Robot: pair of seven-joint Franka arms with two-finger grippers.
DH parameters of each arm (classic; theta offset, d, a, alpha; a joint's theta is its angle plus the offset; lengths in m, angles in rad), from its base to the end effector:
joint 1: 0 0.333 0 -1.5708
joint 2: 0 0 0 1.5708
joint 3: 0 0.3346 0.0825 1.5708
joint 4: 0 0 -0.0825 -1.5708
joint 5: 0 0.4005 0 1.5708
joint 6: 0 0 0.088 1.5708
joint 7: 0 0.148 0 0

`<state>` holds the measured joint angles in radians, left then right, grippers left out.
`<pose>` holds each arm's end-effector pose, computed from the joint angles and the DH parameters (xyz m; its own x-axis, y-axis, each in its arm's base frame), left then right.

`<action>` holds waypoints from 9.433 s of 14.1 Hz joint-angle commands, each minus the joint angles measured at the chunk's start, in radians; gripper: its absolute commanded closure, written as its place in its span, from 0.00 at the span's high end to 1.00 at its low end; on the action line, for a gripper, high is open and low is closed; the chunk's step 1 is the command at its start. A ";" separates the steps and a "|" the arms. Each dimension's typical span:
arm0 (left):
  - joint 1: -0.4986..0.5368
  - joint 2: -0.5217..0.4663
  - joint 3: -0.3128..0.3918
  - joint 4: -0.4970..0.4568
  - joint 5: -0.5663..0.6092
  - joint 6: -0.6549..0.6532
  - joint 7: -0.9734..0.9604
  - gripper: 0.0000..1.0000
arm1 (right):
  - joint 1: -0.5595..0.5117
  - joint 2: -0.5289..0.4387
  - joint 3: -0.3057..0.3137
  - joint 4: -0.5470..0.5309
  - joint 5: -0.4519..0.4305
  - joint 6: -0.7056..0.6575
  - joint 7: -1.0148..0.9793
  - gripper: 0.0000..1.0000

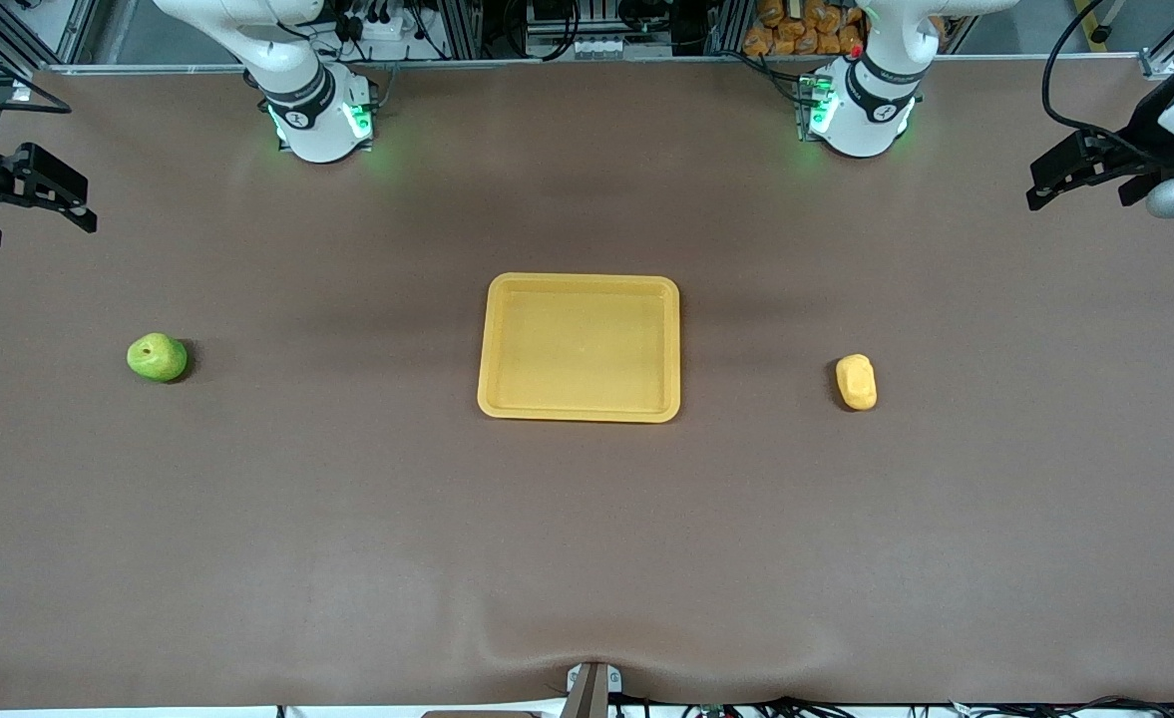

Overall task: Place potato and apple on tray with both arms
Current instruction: 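Move the right gripper toward the green apple while the left gripper starts moving, then lower the right gripper onto the apple while the left gripper approaches the potato, then close the right gripper on the apple while the left gripper grasps the potato, then carry the potato onto the tray with the left gripper while the right lifts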

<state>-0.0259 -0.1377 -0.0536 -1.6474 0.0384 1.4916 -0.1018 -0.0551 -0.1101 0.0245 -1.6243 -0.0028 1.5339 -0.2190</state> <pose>0.5145 -0.0370 0.6330 0.9996 0.0259 -0.0135 0.0252 -0.9986 -0.0473 0.5311 -0.0159 0.6334 0.9822 0.1871 0.0180 0.1869 -0.9823 0.0096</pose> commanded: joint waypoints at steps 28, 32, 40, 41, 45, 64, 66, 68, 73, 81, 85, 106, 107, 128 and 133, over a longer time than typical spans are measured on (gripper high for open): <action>-0.011 0.035 0.003 0.012 -0.017 -0.051 -0.015 1.00 | -0.147 0.414 -0.008 0.070 -0.041 0.130 0.012 1.00; -0.013 0.050 -0.012 -0.006 -0.017 -0.031 -0.015 1.00 | -0.192 0.472 -0.009 0.064 -0.049 0.133 0.020 1.00; -0.011 0.049 -0.017 -0.143 -0.017 0.088 -0.016 1.00 | -0.252 0.552 -0.009 0.014 -0.057 0.215 0.020 1.00; -0.011 0.049 -0.017 -0.158 -0.017 0.102 -0.018 1.00 | -0.256 0.555 -0.009 -0.002 -0.057 0.238 0.020 1.00; -0.012 0.047 -0.022 -0.238 -0.015 0.177 -0.059 1.00 | -0.287 0.570 -0.009 -0.068 -0.057 0.319 0.018 1.00; -0.002 0.162 -0.068 -0.563 -0.002 0.739 -0.161 1.00 | -0.361 0.566 -0.009 -0.364 -0.062 0.637 0.013 1.00; -0.002 0.208 -0.068 -0.563 -0.002 0.783 -0.161 1.00 | -0.362 0.567 -0.009 -0.367 -0.062 0.637 0.013 1.00; 0.000 0.245 -0.068 -0.566 -0.003 0.834 -0.161 1.00 | -0.362 0.567 -0.009 -0.387 -0.062 0.655 0.012 1.00; 0.000 0.342 -0.068 -0.582 -0.003 0.981 -0.167 1.00 | -0.371 0.569 -0.009 -0.402 -0.062 0.672 -0.002 0.58; -0.002 0.434 -0.068 -0.600 -0.003 1.111 -0.205 0.96 | -0.387 0.567 -0.008 -0.332 -0.059 0.600 -0.169 0.00; -0.003 0.480 -0.068 -0.598 -0.003 1.164 -0.208 0.90 | -0.367 0.567 -0.003 -0.240 -0.059 0.497 -0.169 0.00; -0.016 0.495 -0.072 -0.582 -0.002 1.167 -0.204 0.00 | -0.157 0.483 0.002 -0.083 -0.042 0.232 -0.031 0.00; -0.019 0.489 -0.074 -0.577 -0.002 1.164 -0.205 0.00 | -0.140 0.478 0.002 -0.083 -0.039 0.226 0.002 0.00; -0.227 0.494 -0.232 -0.279 0.021 0.843 -0.371 0.00 | 0.115 0.405 0.005 -0.112 0.145 0.181 0.418 0.00; -0.330 0.572 -0.230 -0.224 0.055 0.843 -0.531 0.00 | 0.187 0.405 0.003 -0.112 0.147 0.190 0.530 0.00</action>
<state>-0.3211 0.3851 -0.2901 -1.9263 0.0541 2.3551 -0.5658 0.1096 0.3256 0.0344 -1.7112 0.1286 1.7147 0.2676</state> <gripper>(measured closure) 0.458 0.163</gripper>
